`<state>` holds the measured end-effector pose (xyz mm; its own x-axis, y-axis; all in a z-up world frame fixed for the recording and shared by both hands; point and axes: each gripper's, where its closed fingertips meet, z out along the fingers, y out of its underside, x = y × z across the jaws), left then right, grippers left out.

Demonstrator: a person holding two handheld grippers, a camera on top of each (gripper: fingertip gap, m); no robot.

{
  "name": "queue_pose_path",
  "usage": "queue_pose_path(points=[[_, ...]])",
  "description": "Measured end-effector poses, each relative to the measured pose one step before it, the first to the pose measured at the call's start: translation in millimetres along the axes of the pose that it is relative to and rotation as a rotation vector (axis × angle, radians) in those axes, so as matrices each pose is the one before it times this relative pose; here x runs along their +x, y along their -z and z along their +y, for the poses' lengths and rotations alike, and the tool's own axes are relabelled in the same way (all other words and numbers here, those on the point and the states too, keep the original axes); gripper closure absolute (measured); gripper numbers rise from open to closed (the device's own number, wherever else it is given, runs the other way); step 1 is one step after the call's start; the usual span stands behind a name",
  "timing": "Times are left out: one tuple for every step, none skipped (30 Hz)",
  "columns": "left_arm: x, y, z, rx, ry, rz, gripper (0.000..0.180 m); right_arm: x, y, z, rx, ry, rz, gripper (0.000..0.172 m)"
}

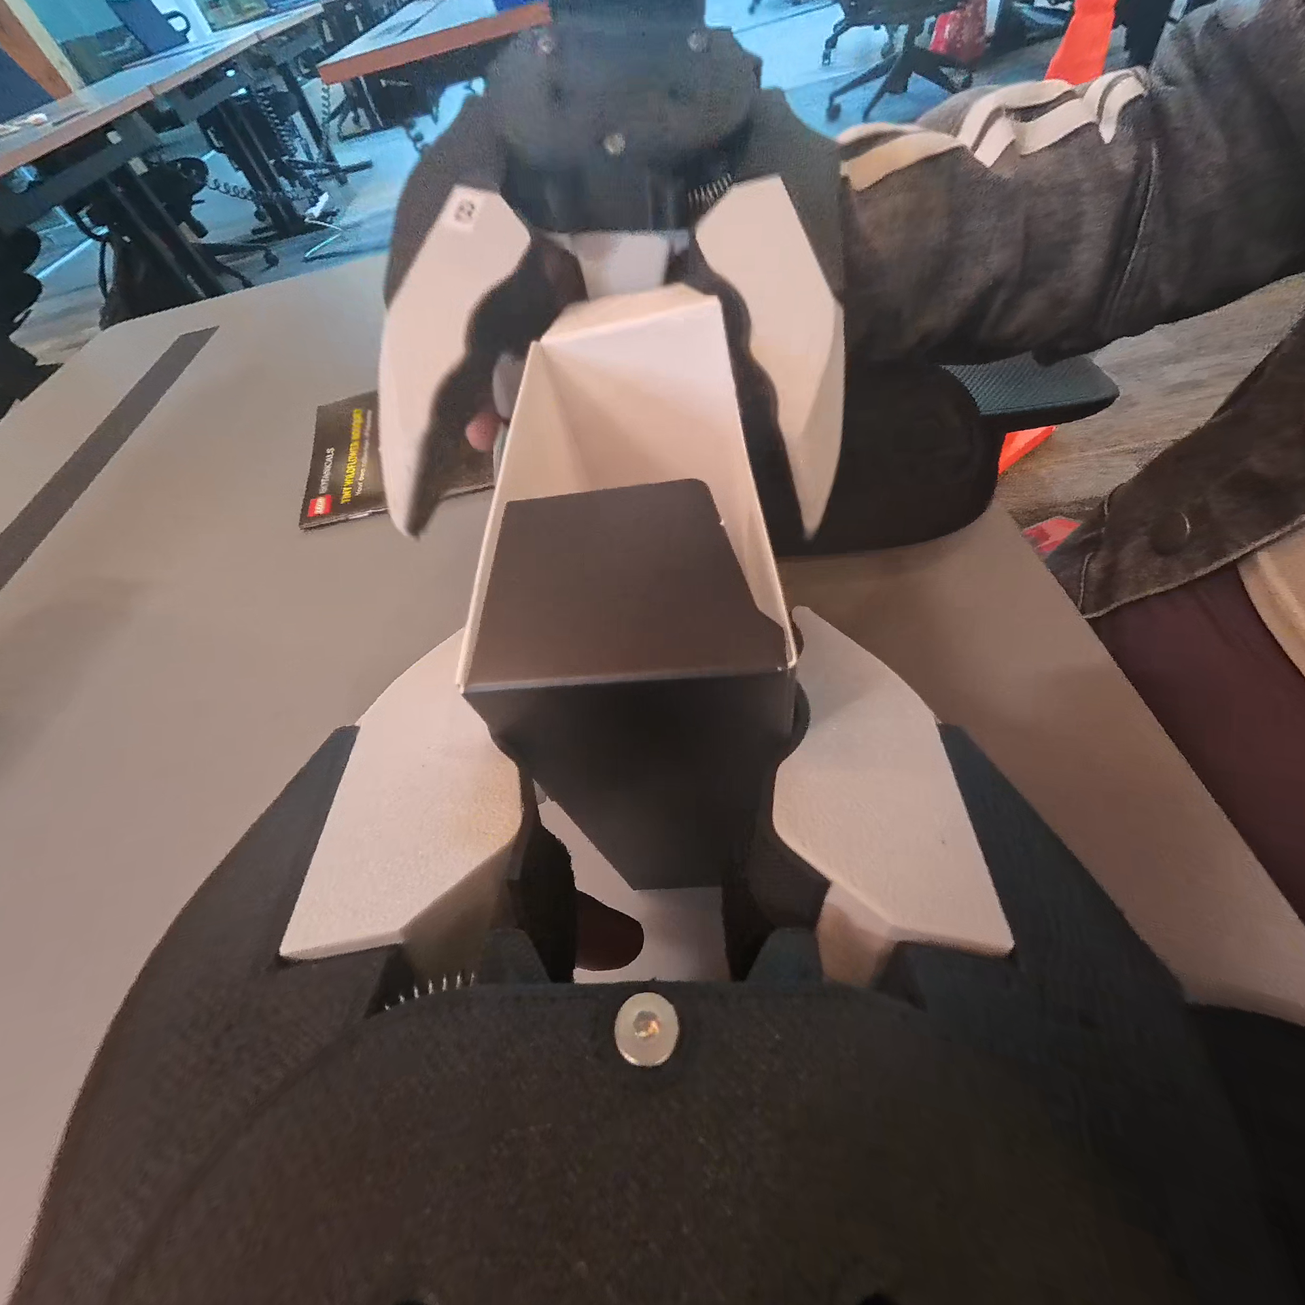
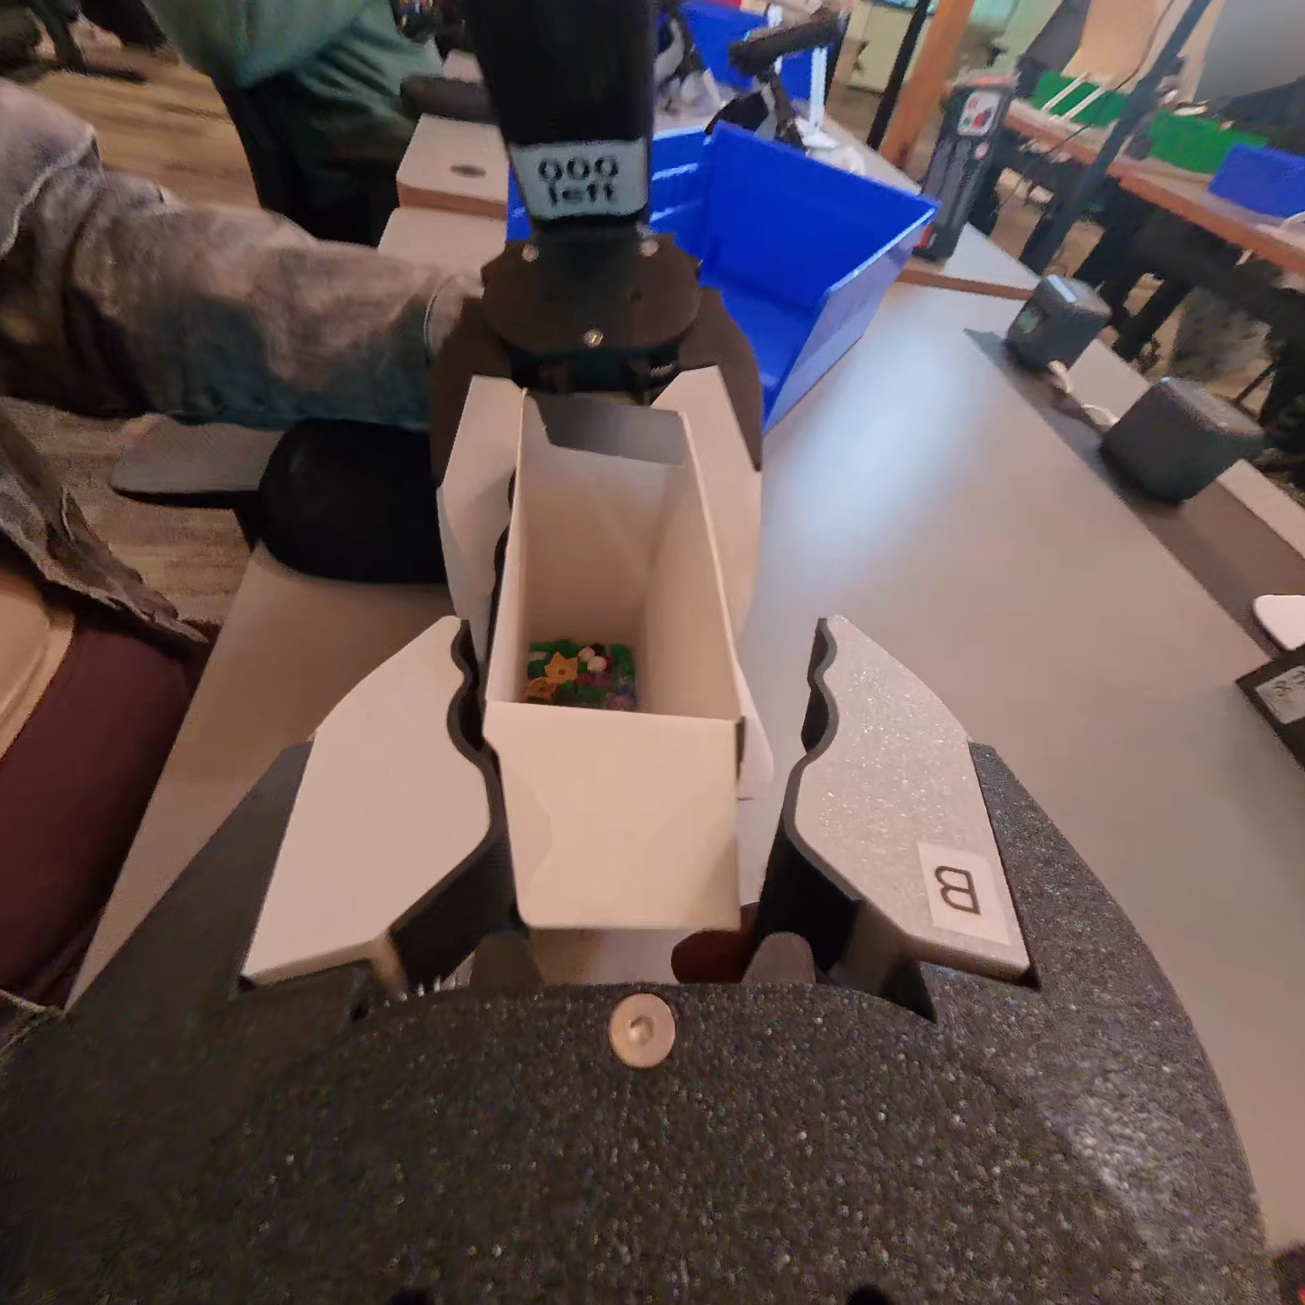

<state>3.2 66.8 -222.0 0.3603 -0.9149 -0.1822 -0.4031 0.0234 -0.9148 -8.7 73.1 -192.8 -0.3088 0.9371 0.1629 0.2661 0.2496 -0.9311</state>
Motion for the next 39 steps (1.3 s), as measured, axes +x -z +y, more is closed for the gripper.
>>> queue_pose_path(points=[[-0.91,-0.68,-0.23,0.0003,0.0007,-0.0003,0.11,-1.61,-4.91,4.15,-0.0187,0.0136,-0.0085,0.085],[-0.96,0.09,-0.06,0.0024,-0.0032,-0.0039,0.109,-1.67,-3.92,3.42,-0.015,0.0204,-0.0022,0.087],[-1.46,0.11,-0.01,0.0047,-0.0009,-0.0069,0.109,0.48,-2.3,2.9,-0.0096,0.0191,0.0127,0.087],[-0.55,-0.18,-0.15,-0.0005,-0.0009,-0.0044,0.108,0.91,-1.43,1.49,0.0015,0.0077,0.0129,0.087],[-1.58,0.41,-0.05,-0.0009,-0.005,-0.0159,0.105,1.13,-0.35,-0.44,0.0113,-0.0048,0.009,0.088],[-3.8,1.27,-0.96,0.0028,-0.0038,-0.0355,0.101,1.22,0.1,-0.41,0.0103,-0.0063,0.0075,0.088],[-3.04,3.63,-2.64,0.0079,0.0028,-0.0312,0.095,1.25,0.13,-0.2,0.0047,0.0004,0.0087,0.088],[-1.5,5.18,-4.61,0.0179,0.02,-0.0254,0.091,1.59,0.23,0.04,-0.0003,0.009,0.0159,0.088],[-3.07,7.03,-6.15,0.0333,0.0328,-0.0263,0.09,2.1,0.2,-0.09,-0.0009,0.0135,0.0216,0.088],[-3.33,8.49,-8.77,0.0471,0.0366,-0.031,0.09,2.11,0.23,0.03,-0.0023,0.0104,0.0206,0.088],[-4.22,8.82,-10.15,0.0513,0.0359,-0.0444,0.09,1.58,0.34,0.31,-0.0023,0.0006,0.0129,0.088],[-9.34,8.37,-8.01,0.0282,0.0373,-0.0897,0.095,1.56,-0.05,0.5,0.0004,-0.0116,0.0042,0.088],[-13.2,7.09,-4.14,-0.0091,0.0278,-0.1247,0.101,1.1,-0.06,0.36,0.004,-0.016,0.0017,0.088],[-12.1,5.47,-1.79,-0.0279,0.0221,-0.1273,0.102,0.57,-0.06,0.14,0.0052,-0.0131,0.0009,0.088],[-3.27,3.16,-2.63,-0.0232,0.0045,-0.0782,0.102,0.45,-0.08,0.2,0.0017,-0.0074,0.002,0.088],[5.14,1.11,-4.16,-0.0059,-0.0092,-0.0329,0.103,0.42,0.0,0.15,-0.0015,-0.0015,0.0046,0.088],[5.9,-0.8,-3.88,-0.0106,-0.0185,-0.0353,0.106,0.05,-0.16,-0.03,-0.0024,0.0001,0.0041,0.088],[4.37,-2.49,-2.4,-0.0211,-0.0361,-0.0374,0.108,-0.3,-0.13,-0.15,-0.001,0.0021,0.0029,0.088],[4.47,-3.58,-2.2,-0.0263,-0.0494,-0.0354,0.108,-0.07,-0.1,-0.09,-0.0004,0.0031,0.0038,0.088],[3.84,-4.54,-1.97,-0.0249,-0.0571,-0.0314,0.108,0.02,-0.04,-0.09,0.0001,-0.0001,0.0024,0.088],[2.46,-5.12,-1.11,-0.0273,-0.0638,-0.0322,0.108,-0.06,-0.02,-0.03,0.0011,-0.0014,0.0006,0.088],[0.35,-5.5,1.24,-0.0362,-0.0672,-0.0331,0.109,0.2,0.35,-0.07,0.002,0.0002,0.0007,0.088],[-1.46,-5.21,2.4,-0.0365,-0.0603,-0.0314,0.109,0.12,0.45,0.11,0.0027,0.0003,0.0,0.088],[-4.5,-3.25,0.42,-0.0172,-0.0391,-0.0354,0.109,0.17,0.58,0.35,0.0017,-0.001,0.0014,0.088],[-6.93,-1.24,0.52,-0.0097,-0.0292,-0.036,0.109,-0.08,0.68,-0.05,0.0032,-0.0024,-0.0017,0.088],[-8.48,0.1,1.43,-0.0082,-0.0184,-0.0349,0.109,0.21,0.65,0.21,0.0045,-0.0021,-0.0018,0.088],[-8.18,1.57,1.65,-0.0003,-0.0039,-0.0247,0.11,0.24,0.81,0.05,0.0066,-0.0047,-0.0012,0.088],[-7.16,2.0,1.91,0.0037,0.0095,-0.0123,0.112,0.16,0.53,-0.03,0.0055,-0.005,-0.0017,0.089],[-7.32,2.15,3.11,0.0006,0.0154,-0.0099,0.114,0.17,0.5,0.04,0.0029,-0.0005,-0.0016,0.089],[-7.3,2.63,4.18,-0.0018,0.0132,-0.0092,0.115,0.05,0.08,0.14,0.0012,0.0008,-0.0009,0.089],[-7.62,1.86,4.6,0.0011,0.0172,-0.0103,0.117,-0.06,0.01,0.03,0.0013,-0.0006,-0.002,0.089],[-6.35,2.96,3.88,0.0071,0.0206,-0.0021,0.121,0.04,0.05,-0.05,0.0012,-0.0003,-0.0015,0.089],[-4.44,2.95,4.22,0.0046,0.0165,0.01,0.125,0.04,0.03,0.05,0.0011,-0.0008,-0.0011,0.089],[-1.05,2.59,4.53,0.0012,0.0092,0.0261,0.129,0.2,0.14,-0.03,0.0015,-0.0019,0.0,0.089],[4.47,1.59,3.91,0.0042,-0.0057,0.0526,0.13,0.18,0.03,-0.08,0.0014,-0.0016,0.0002,0.089],[1.64,3.3,0.81,0.0142,0.0002,0.0203,0.132,-0.05,-0.18,0.12,0.0006,-0.0003,-0.0007,0.089],[-3.15,4.3,-4.25,0.0348,0.0065,-0.0237,0.132,-0.16,-0.38,-0.1,-0.0004,0.0014,-0.0011,0.089],[-0.9,5.13,-8.13,0.0424,0.0071,-0.0128,0.132,-0.25,-0.28,-0.21,-0.0007,0.0026,-0.0003,0.089],[-0.23,4.1,-8.22,0.0218,0.0318,-0.0145,0.132,-0.08,-0.16,0.0,-0.001,0.0017,0.0003,0.089]])
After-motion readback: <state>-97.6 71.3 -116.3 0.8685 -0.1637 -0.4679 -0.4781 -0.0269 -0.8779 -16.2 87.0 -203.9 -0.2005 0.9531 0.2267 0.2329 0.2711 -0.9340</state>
